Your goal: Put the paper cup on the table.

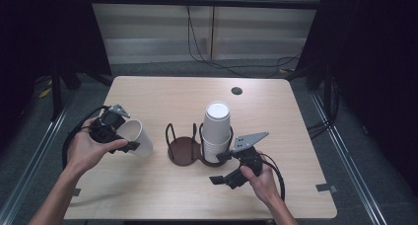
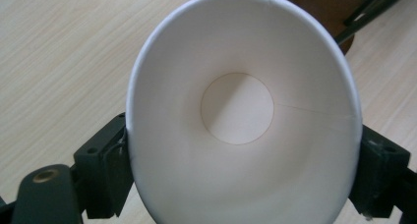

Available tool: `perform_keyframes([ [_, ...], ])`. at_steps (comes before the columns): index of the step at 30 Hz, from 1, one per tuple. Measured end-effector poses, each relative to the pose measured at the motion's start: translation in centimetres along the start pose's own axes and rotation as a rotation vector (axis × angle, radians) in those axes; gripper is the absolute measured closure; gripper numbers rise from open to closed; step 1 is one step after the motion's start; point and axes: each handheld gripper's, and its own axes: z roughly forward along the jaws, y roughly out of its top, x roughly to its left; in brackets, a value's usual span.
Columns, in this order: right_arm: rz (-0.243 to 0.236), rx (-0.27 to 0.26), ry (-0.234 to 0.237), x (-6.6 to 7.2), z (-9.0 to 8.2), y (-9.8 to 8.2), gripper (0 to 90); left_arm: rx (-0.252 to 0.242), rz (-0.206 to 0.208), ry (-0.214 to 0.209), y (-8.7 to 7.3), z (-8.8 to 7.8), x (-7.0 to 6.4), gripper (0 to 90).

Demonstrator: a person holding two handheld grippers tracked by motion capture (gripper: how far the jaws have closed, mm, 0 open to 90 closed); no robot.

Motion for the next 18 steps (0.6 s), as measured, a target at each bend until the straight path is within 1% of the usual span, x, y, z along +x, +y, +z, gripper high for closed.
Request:
perform_keyframes([
  [3, -0.001, 0.000, 0.001, 0.0, 0.0, 0.0, 14.5, 0.007, 0.015, -0.001, 0.6, 0.3, 0.0, 14.7],
  [5, -0.002, 0.001, 0.002, 0.0, 0.0, 0.0, 14.5, 0.019, 0.012, 0.000, 1.0, 0.6, 0.0, 14.6],
  [6, -0.003, 0.002, 0.001, 0.0, 0.0, 0.0, 14.5, 0.028, 0.017, 0.006, 1.1, 0.7, 0.1, 14.6],
  [8, 0.000, 0.000, 0.002, 0.0, 0.0, 0.0, 14.5, 0.036, 0.010, 0.007, 1.4, 1.1, 0.2, 14.6],
  [9, -0.003, 0.002, 0.001, 0.0, 0.0, 0.0, 14.5, 0.041, 0.015, 0.007, 1.5, 1.2, 0.2, 14.6],
  [10, -0.003, 0.003, 0.001, 0.0, 0.0, 0.0, 14.5, 0.054, 0.012, 0.003, 1.6, 1.4, 0.2, 14.5],
  [11, -0.002, 0.003, 0.002, 0.0, 0.0, 0.0, 14.5, 0.056, 0.007, 0.006, 1.6, 1.6, 0.2, 14.5],
  [13, 0.002, 0.000, 0.002, 0.0, 0.0, 0.0, 14.5, 0.093, 0.029, 0.014, 1.9, 2.0, 0.2, 14.4],
  [14, 0.003, 0.000, 0.002, 0.0, 0.0, 0.0, 14.5, 0.100, 0.037, 0.019, 2.0, 2.1, 0.1, 14.4],
  [15, 0.002, 0.000, 0.001, 0.0, 0.0, 0.0, 14.5, 0.099, 0.033, 0.015, 2.1, 2.1, 0.0, 14.3],
  [17, 0.001, 0.001, 0.001, 0.0, 0.0, 0.0, 14.5, 0.108, 0.041, 0.016, 2.2, 2.4, -0.1, 14.3],
  [18, 0.002, -0.001, 0.002, 0.0, 0.0, 0.0, 14.5, 0.117, 0.051, 0.021, 2.3, 2.5, -0.1, 14.2],
])
